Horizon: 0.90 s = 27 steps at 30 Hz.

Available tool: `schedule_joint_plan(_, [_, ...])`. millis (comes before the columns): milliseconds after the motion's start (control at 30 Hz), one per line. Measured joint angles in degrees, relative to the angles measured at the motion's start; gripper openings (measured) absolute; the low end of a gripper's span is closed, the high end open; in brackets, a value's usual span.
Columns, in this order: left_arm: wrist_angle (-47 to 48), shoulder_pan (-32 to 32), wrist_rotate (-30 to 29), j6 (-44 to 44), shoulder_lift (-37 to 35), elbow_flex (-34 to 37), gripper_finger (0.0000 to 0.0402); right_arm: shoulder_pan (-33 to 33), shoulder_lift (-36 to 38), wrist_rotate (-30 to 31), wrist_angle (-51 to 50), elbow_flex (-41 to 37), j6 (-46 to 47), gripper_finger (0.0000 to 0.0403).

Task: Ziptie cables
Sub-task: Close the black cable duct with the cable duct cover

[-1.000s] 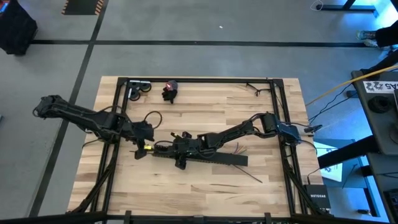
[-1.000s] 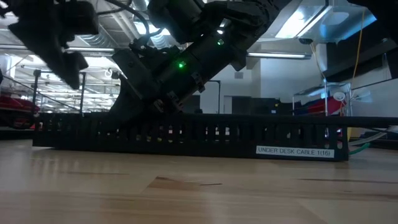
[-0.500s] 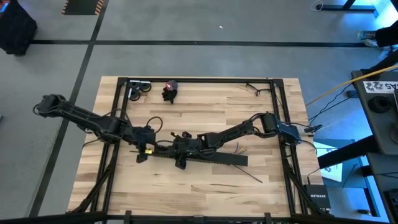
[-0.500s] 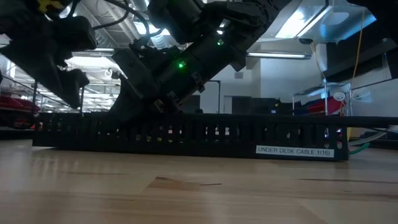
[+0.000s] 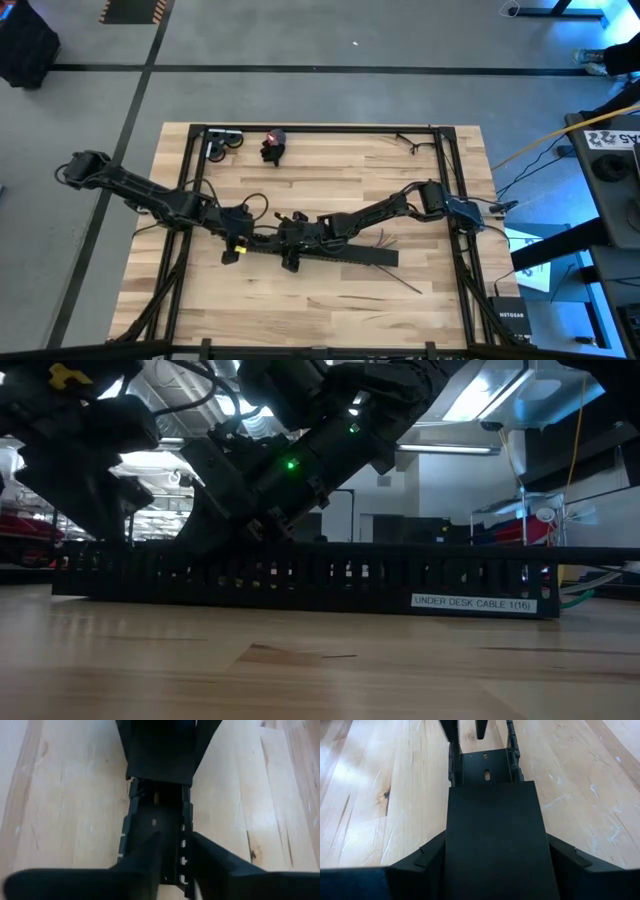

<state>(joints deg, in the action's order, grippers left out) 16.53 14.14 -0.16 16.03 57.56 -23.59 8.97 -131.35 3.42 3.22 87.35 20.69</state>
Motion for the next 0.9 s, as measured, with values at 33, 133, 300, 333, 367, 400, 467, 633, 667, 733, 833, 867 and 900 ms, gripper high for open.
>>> schedule_joint_plan(33, [0.0, -0.1, 0.0, 0.0, 0.0, 0.0, 0.0077, 0.0, 0.0, 0.0, 0.0, 0.0, 0.0, 0.0237])
schedule_joint_plan(133, [-0.1, -0.6, 0.0, -0.2, 0.0, 0.0, 0.0033, 0.0, 0.0, 0.0, 0.0, 0.0, 0.0, 0.0237])
schedule_joint_plan(300, [0.8, -1.3, -2.8, -1.4, 0.0, 0.0, 0.0007, 0.0, 0.0, 0.0, -0.1, 0.0, 0.0, 0.0237])
schedule_joint_plan(333, [1.7, -1.5, -3.8, -1.5, 0.1, 0.0, 0.0005, 0.0, 0.0, 0.0, -0.1, 0.0, 0.0, 0.0237])
schedule_joint_plan(367, [2.7, -1.6, -4.2, -1.8, 0.3, 0.0, 0.0002, 0.0, 0.0, 0.0, -0.1, 0.0, 0.0, 0.0237])
schedule_joint_plan(400, [3.6, -1.7, -4.2, -2.2, 0.6, 0.0, 0.0001, 0.0, 0.0, 0.0, -0.1, 0.0, 0.0, 0.0237])
schedule_joint_plan(467, [4.4, -1.8, -2.8, -3.0, 1.7, 0.0, 0.0, 0.0, 0.0, 0.0, -0.1, 0.0, 0.0, 0.0237])
schedule_joint_plan(633, [4.2, -1.7, 1.4, -4.7, 5.3, 0.0, 0.0, 0.0, 0.0, 0.4, -0.2, 0.0, 0.0, 0.0237])
schedule_joint_plan(667, [3.8, -1.6, 1.6, -5.0, 6.0, 0.0, 0.0, 0.0, 0.0, 0.7, -0.2, 0.0, 0.0, 0.0237])
schedule_joint_plan(733, [3.2, -1.4, 1.6, -5.1, 7.3, 0.0, 0.0, 0.0, 0.0, 1.1, -0.3, 0.0, -0.1, 0.0237])
schedule_joint_plan(833, [1.8, -1.4, 1.5, -5.5, 9.3, 0.0, 0.0006, 0.0, 0.0, 1.1, -0.3, 0.0, -0.1, 0.0237])
schedule_joint_plan(867, [1.0, -1.4, 1.5, -5.5, 9.9, 0.0, 0.001, 0.0, 0.0, 1.1, -0.3, 0.0, -0.1, 0.0237])
schedule_joint_plan(900, [0.4, -1.4, 1.5, -5.1, 10.4, 0.0, 0.0015, 0.0, 0.0, 1.1, -0.3, 0.0, -0.1, 0.0236])
